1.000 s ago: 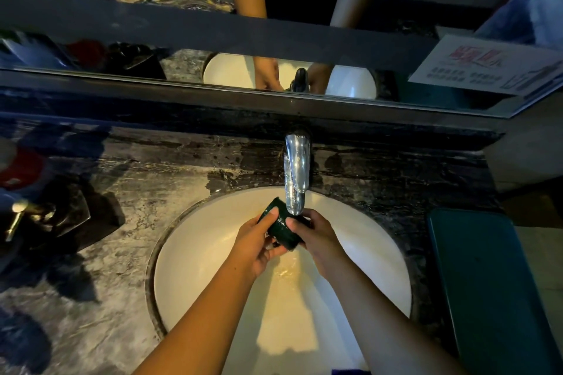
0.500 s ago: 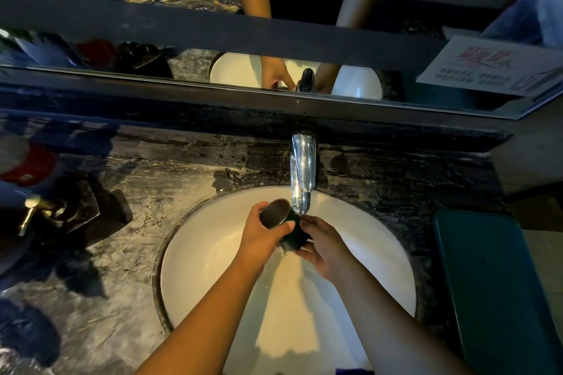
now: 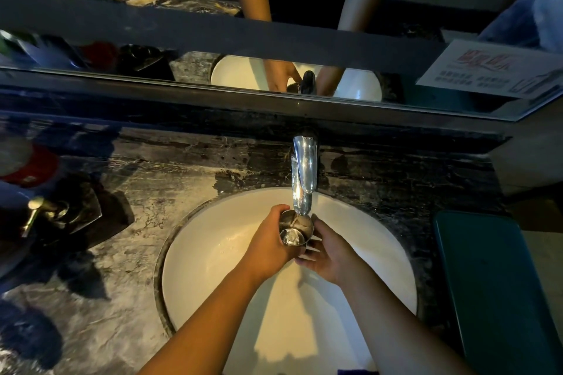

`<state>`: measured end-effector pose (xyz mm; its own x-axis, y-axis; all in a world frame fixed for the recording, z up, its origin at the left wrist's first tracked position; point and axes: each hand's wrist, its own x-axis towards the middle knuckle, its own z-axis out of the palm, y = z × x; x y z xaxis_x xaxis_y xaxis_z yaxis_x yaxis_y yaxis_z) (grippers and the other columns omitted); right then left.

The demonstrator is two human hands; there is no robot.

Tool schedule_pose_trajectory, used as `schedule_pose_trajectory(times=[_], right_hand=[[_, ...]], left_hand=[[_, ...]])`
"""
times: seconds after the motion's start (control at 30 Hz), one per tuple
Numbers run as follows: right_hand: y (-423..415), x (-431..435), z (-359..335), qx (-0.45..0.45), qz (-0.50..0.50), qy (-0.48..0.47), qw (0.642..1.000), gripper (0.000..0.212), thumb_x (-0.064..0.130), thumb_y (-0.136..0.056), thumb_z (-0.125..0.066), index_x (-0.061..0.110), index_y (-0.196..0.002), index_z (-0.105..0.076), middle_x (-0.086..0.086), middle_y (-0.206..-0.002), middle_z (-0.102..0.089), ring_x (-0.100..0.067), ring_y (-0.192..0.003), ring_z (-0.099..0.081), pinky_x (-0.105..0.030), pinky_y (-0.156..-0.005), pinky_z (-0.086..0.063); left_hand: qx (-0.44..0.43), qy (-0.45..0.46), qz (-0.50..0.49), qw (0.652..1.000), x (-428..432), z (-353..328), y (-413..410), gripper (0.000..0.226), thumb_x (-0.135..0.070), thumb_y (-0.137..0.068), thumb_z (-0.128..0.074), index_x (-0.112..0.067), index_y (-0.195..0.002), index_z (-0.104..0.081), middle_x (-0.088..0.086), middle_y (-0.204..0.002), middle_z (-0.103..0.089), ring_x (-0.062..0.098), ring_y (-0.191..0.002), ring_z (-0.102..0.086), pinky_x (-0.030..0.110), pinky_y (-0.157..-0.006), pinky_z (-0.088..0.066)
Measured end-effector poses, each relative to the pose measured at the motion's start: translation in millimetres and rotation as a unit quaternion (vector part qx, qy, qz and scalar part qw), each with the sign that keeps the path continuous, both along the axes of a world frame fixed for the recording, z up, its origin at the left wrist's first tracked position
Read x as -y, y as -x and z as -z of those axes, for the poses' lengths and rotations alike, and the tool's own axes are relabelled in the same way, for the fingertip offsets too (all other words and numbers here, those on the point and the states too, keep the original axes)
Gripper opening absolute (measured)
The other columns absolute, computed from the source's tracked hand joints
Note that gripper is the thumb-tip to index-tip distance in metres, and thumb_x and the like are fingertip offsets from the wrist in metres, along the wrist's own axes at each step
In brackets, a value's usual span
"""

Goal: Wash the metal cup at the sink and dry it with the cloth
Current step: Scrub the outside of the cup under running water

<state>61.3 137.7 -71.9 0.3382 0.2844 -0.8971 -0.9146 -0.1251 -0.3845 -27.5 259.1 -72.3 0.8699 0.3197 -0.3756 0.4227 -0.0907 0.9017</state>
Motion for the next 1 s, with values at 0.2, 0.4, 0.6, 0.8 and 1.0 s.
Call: schedule_pose_trajectory(times=[0.2, 0.4, 0.6, 0.8, 1.0], right_hand=[[3, 6, -2, 0.012, -0.012, -0.028, 0.999, 0.041, 0.047, -0.096, -0.061, 0.009, -0.110, -0.068, -0.016, -0.105, -0.069, -0.031, -0.097, -0.065, -0.048, -0.098, -0.051], [5, 6, 5, -0.023, 0.055, -0.055, 0.997, 0.046, 0.047, -0.093, -0.065, 0.014, -0.125, -0.065, -0.024, -0.117, -0.068, -0.035, -0.100, -0.070, -0.048, -0.091, -0.057], [9, 15, 7, -0.077, 0.080, -0.095, 0.989, 0.046, 0.047, -0.099, -0.056, 0.016, -0.132, -0.061, -0.029, -0.128, -0.062, -0.041, -0.115, -0.065, -0.052, -0.089, -0.057], [9, 18, 10, -0.104, 0.091, -0.098, 0.986, 0.052, 0.050, -0.100, -0.052, 0.012, -0.135, -0.058, -0.033, -0.128, -0.063, -0.042, -0.104, -0.072, -0.049, -0.081, -0.063], [8, 20, 9, -0.108, 0.084, -0.099, 0.986, 0.052, 0.051, -0.100, -0.051, 0.010, -0.131, -0.060, -0.035, -0.122, -0.064, -0.044, -0.087, -0.076, -0.047, -0.070, -0.065]], left_hand=[[0.031, -0.034, 0.015, 0.999, 0, -1, -5, 0.076, -0.021, -0.065, -0.083, -0.033, -0.132, -0.049, 0.004, -0.117, -0.058, 0.015, -0.105, -0.062, 0.033, -0.089, -0.055], [0.027, 0.022, 0.000, 0.999, 1, -1, -2, 0.074, -0.014, -0.076, -0.081, -0.036, -0.136, -0.044, -0.016, -0.121, -0.061, -0.003, -0.112, -0.057, 0.011, -0.091, -0.045], [0.024, -0.012, 0.012, 1.000, 2, -3, -9, 0.054, -0.018, -0.075, -0.081, -0.042, -0.118, -0.058, -0.010, -0.111, -0.066, 0.004, -0.102, -0.062, 0.022, -0.087, -0.053], [0.005, -0.032, 0.009, 0.999, 7, -5, -18, 0.053, -0.022, -0.073, -0.083, -0.027, -0.120, -0.058, -0.012, -0.103, -0.069, -0.002, -0.091, -0.064, 0.007, -0.071, -0.049], [-0.006, -0.035, 0.017, 0.999, 5, -6, -20, 0.044, -0.021, -0.075, -0.082, -0.027, -0.113, -0.062, -0.013, -0.100, -0.068, -0.009, -0.087, -0.062, 0.004, -0.068, -0.047]])
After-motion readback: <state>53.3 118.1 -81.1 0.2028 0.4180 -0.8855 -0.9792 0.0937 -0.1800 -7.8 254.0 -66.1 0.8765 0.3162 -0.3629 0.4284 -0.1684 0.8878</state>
